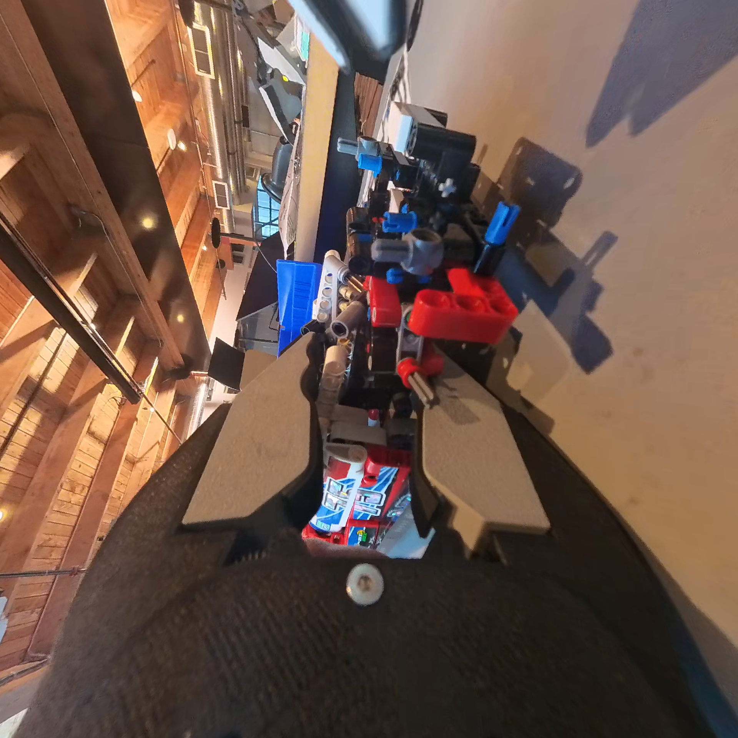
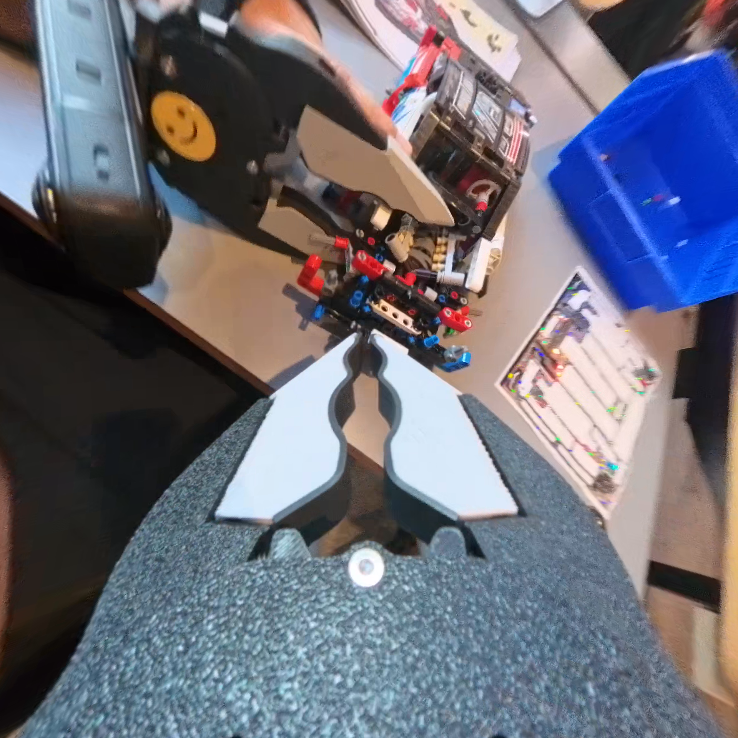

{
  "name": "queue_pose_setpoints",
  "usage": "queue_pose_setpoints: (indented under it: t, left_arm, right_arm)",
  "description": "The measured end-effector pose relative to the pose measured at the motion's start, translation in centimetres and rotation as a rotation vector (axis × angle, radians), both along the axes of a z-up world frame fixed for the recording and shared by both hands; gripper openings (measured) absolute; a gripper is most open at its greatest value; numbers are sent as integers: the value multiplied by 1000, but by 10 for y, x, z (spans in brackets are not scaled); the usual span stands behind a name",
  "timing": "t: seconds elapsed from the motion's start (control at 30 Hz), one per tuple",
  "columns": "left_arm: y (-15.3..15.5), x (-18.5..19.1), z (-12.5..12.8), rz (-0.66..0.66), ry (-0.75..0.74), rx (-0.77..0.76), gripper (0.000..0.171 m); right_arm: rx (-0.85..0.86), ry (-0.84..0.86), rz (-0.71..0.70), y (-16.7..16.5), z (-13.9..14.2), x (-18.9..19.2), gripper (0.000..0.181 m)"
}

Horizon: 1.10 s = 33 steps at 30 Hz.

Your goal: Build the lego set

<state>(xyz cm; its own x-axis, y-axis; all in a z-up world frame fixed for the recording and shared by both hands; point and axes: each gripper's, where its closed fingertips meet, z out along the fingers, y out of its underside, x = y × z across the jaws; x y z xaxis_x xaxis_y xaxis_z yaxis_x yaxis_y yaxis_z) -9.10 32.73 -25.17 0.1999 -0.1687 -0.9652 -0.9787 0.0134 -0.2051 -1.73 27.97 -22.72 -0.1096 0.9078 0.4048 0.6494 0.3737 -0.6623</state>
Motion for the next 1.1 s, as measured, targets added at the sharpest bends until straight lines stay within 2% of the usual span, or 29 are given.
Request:
queue_pose_setpoints:
  t: [0.1,0.2,0.4,0.53,0.57,0.7,0.77,0.83,0.93,1.03,1.1]
  left_arm:
    - [-1,0,0,-3,1,-2,45]
    - [0,0,-1,-3,9,-5,46]
    - [1,-2,-2,6,26,-15,44]
    - [2,-1,-3,7,27,-19,44]
    - [2,-1,-3,7,28,-20,44]
    - [2,-1,-3,8,26,-22,44]
    - [3,-3,-4,18,18,-30,44]
    - [3,-3,-3,19,18,-25,44]
    - [3,-3,-4,16,21,-27,44]
    - [4,-3,-5,21,31,-34,45]
    - [4,-4,-3,25,18,-25,44]
  right_arm:
    - [-125,-4,-29,4,10,-17,0]
    - [-202,-106,-17,1,6,-31,0]
    - [-55,-306,19,6,-7,-40,0]
    - [-90,-299,56,-10,16,-50,0]
    - [-97,-324,64,-15,15,-50,0]
    - [-66,-464,15,0,-23,-40,0]
    - [-99,-466,-2,2,-23,-39,0]
    - [-50,-463,1,5,-19,-38,0]
    - [-72,-393,1,0,-4,-45,0]
    - [-60,-461,-3,6,-27,-37,0]
    - [-51,-441,3,5,-16,-40,0]
